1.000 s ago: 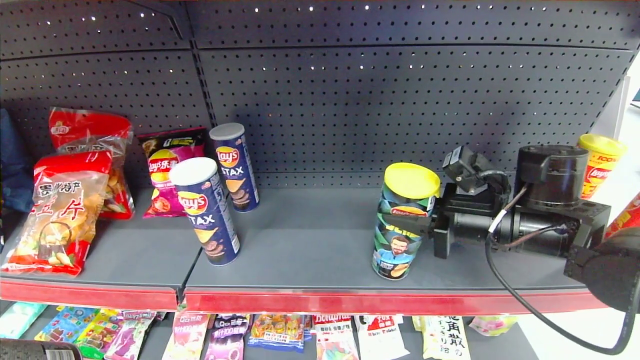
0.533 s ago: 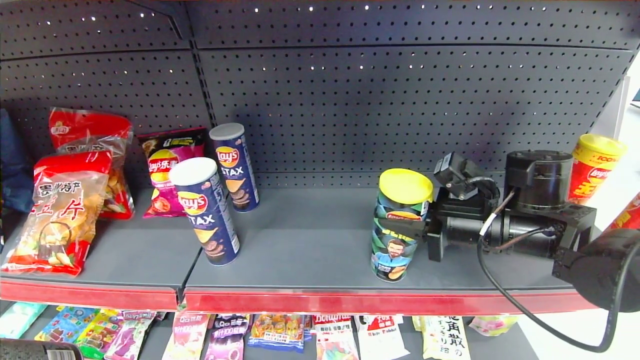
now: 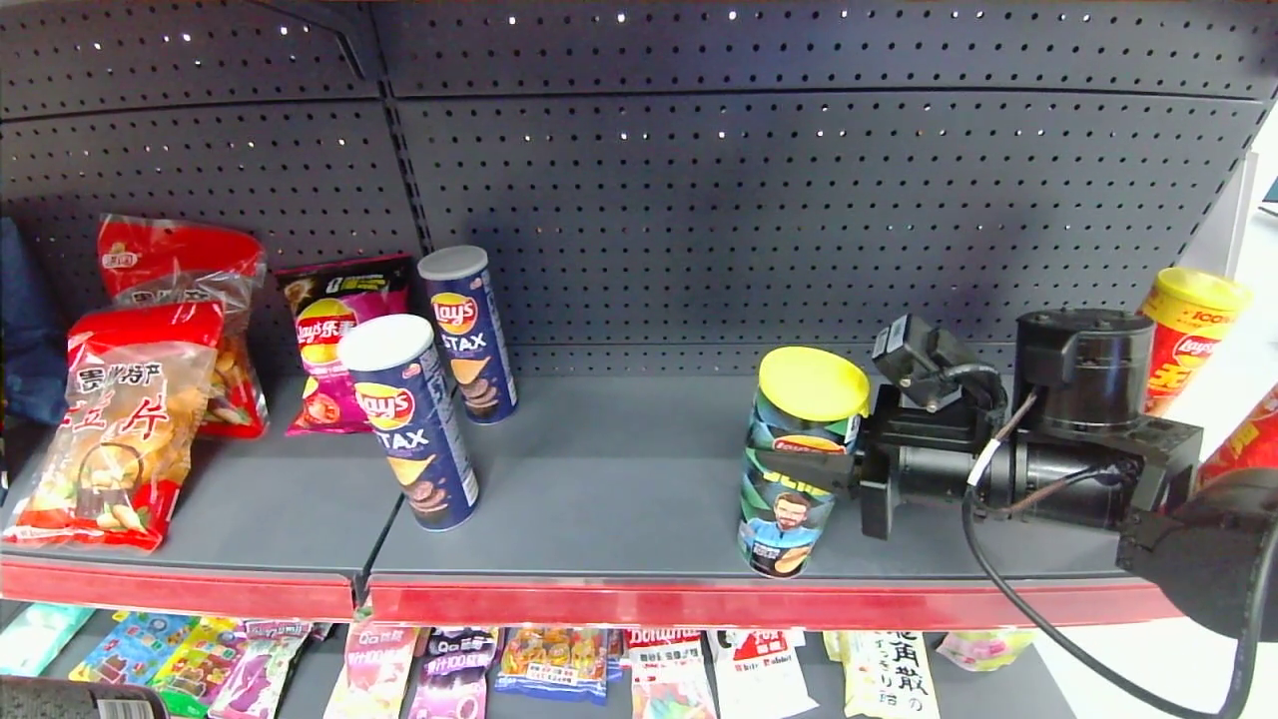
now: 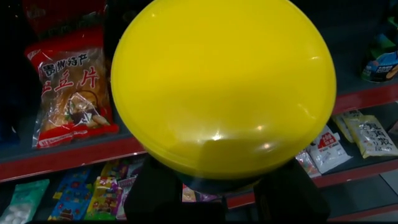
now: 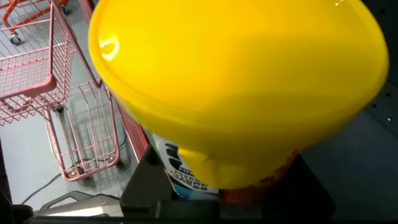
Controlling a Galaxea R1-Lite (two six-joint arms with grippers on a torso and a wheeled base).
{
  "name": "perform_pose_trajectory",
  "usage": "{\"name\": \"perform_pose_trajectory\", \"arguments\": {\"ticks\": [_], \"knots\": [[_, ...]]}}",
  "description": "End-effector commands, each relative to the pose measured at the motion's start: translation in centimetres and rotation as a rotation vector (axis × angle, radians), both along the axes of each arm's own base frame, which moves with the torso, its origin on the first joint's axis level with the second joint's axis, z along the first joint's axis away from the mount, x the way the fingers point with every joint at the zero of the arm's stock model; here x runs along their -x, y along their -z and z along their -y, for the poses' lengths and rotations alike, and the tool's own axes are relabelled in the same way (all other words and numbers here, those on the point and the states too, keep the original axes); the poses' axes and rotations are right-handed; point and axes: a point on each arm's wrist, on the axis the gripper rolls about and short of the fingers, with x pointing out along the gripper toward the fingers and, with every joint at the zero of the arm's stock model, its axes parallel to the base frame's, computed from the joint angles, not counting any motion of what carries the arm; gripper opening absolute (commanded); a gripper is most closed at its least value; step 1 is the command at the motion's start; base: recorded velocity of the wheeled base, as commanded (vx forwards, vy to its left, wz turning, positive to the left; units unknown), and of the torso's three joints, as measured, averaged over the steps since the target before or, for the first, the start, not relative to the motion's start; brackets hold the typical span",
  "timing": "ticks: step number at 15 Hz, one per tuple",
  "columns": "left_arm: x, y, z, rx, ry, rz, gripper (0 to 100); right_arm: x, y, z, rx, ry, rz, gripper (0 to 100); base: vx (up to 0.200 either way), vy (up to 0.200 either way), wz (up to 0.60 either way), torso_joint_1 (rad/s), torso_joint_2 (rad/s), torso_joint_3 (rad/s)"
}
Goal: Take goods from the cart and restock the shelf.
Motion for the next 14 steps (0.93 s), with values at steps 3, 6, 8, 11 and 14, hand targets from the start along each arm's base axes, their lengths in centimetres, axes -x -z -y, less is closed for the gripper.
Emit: {"name": "perform_pose_trajectory", "arguments": {"ticks": [3, 6, 8, 11, 14], "knots": [[-0.01, 0.03, 0.0, 0.0, 0.002, -0.001, 0, -0.04, 0.06, -0.03, 0.001, -0.001, -0.002, 0, 0.0, 0.0, 0.0, 0.0, 0.0, 0.0], [-0.01, 0.03, 0.0, 0.0, 0.002, -0.001, 0, -0.02, 0.01, -0.02, -0.001, -0.001, -0.002, 0, 0.0, 0.0, 0.0, 0.0, 0.0, 0.0], [-0.03, 0.07, 0.01, 0.0, 0.002, -0.003, 0, 0.02, 0.0, 0.0, -0.001, -0.001, -0.002, 0, 0.0, 0.0, 0.0, 0.0, 0.0, 0.0], [0.01, -0.01, 0.0, 0.0, 0.002, 0.0, 0, 0.02, -0.08, 0.0, -0.002, 0.001, 0.0, 100, 0.0, 0.0, 0.0, 0.0, 0.0, 0.0], [0.02, 0.04, 0.0, 0.0, 0.002, 0.0, 0, 0.36, -0.46, 0.16, -0.01, 0.004, 0.006, 100, 0.0, 0.0, 0.0, 0.0, 0.0, 0.0]]}}
